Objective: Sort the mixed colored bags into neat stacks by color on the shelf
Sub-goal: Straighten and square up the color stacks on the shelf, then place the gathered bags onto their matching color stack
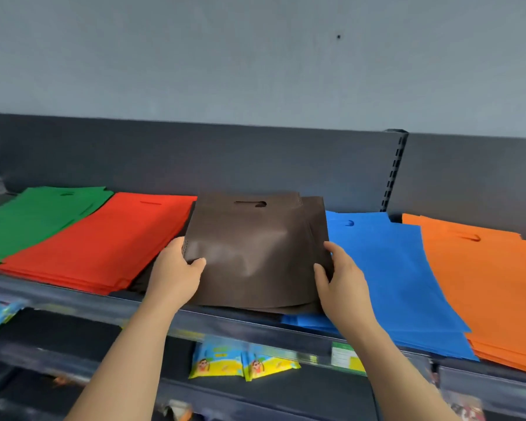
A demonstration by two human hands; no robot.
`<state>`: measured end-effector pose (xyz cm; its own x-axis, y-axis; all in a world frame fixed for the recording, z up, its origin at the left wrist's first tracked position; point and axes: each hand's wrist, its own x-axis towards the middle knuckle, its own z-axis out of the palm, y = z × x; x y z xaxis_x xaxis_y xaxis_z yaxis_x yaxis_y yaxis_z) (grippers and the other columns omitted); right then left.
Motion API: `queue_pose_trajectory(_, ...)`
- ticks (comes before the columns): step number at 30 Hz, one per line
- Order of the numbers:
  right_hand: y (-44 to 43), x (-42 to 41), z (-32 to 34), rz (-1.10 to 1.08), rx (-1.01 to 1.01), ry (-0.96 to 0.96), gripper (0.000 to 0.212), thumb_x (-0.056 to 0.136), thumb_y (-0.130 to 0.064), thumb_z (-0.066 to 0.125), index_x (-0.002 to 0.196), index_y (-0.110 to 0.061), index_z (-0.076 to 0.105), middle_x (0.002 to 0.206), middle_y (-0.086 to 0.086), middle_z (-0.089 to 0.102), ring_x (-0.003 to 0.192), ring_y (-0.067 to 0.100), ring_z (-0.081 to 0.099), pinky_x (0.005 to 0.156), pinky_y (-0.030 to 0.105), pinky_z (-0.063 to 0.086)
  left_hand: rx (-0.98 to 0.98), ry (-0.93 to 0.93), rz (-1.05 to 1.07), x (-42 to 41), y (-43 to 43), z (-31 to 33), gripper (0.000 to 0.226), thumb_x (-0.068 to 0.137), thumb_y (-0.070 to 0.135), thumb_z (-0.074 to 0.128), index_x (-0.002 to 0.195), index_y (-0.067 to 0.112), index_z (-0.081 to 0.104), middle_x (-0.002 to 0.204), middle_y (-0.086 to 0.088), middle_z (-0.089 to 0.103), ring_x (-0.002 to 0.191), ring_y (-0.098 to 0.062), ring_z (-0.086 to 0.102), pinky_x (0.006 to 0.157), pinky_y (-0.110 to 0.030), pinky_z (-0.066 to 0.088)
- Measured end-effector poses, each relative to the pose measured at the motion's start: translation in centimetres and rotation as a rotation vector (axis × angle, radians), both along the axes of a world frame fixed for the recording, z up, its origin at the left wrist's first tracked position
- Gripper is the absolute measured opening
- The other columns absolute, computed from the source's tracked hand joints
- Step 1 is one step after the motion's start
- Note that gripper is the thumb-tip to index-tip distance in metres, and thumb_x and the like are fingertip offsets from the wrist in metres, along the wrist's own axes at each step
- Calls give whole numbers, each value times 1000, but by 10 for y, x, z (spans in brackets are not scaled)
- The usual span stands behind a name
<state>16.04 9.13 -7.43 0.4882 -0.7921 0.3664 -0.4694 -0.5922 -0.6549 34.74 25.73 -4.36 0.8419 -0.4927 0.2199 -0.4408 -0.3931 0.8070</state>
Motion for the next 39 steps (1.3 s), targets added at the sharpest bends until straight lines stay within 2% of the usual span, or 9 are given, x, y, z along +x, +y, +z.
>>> queue_pose_trajectory(3,21,31,-4,0,19,74,49,97,-26,46,143,-17,33,140,0,48,125,19,47,98,33,42,115,-7,10,32,14,-2,38,91,9,58,128,10,50,126,-7,56,119,-29,51,89,-32,37)
queue_pose_trajectory(5,31,47,-5,-2,5,144,49,98,-28,45,143,-16,33,138,1,49,123,20,49,96,32,42,216,-14,30,52,20,-5,45,93,11,55,136,5,42,137,-13,49,126,-32,45,95,-35,37)
queue_pose_trajectory(9,41,65,-3,-32,-89,370,44,97,-36,43,136,-15,43,123,4,57,111,23,54,92,33,44,388,-69,47,84,23,-14,51,93,15,55,138,2,34,135,-19,48,123,-37,47,96,-40,39)
queue_pose_trajectory(13,43,67,-1,-49,-196,569,44,96,-46,37,127,-18,50,119,3,55,111,24,48,93,34,40,480,-222,50,92,18,-19,44,89,16,60,128,1,42,128,-21,47,115,-40,47,95,-43,38)
queue_pose_trajectory(17,40,56,5,-61,-221,501,41,98,-42,36,127,-17,50,128,-1,52,118,21,44,99,30,36,441,-354,-11,84,7,-22,47,92,18,56,135,4,45,140,-14,43,123,-35,43,101,-39,34)
queue_pose_trajectory(22,29,22,11,-123,-181,422,44,98,-37,41,135,-13,45,139,-1,48,129,18,41,106,28,32,264,-360,-182,40,-21,-14,42,94,24,54,133,10,53,136,-7,53,123,-26,48,101,-36,37)
queue_pose_trajectory(26,14,-20,13,-188,-170,396,47,98,-37,43,139,-15,43,141,-3,46,131,16,41,105,26,33,189,-366,-310,-14,-46,-5,41,96,29,50,136,17,51,138,1,52,126,-17,47,103,-30,38)
queue_pose_trajectory(33,-31,-122,12,-281,-164,395,45,97,-34,45,137,-14,45,140,-2,49,125,20,47,99,29,38,173,-345,-510,-116,-108,-10,43,99,34,45,140,19,45,143,6,47,132,-11,40,106,-26,33)
queue_pose_trajectory(39,-82,-236,11,-395,-146,406,47,97,-35,46,139,-13,45,141,0,48,127,21,46,100,30,38,136,-301,-623,-224,-175,-13,41,98,34,46,136,19,49,139,6,50,128,-11,44,104,-25,35)
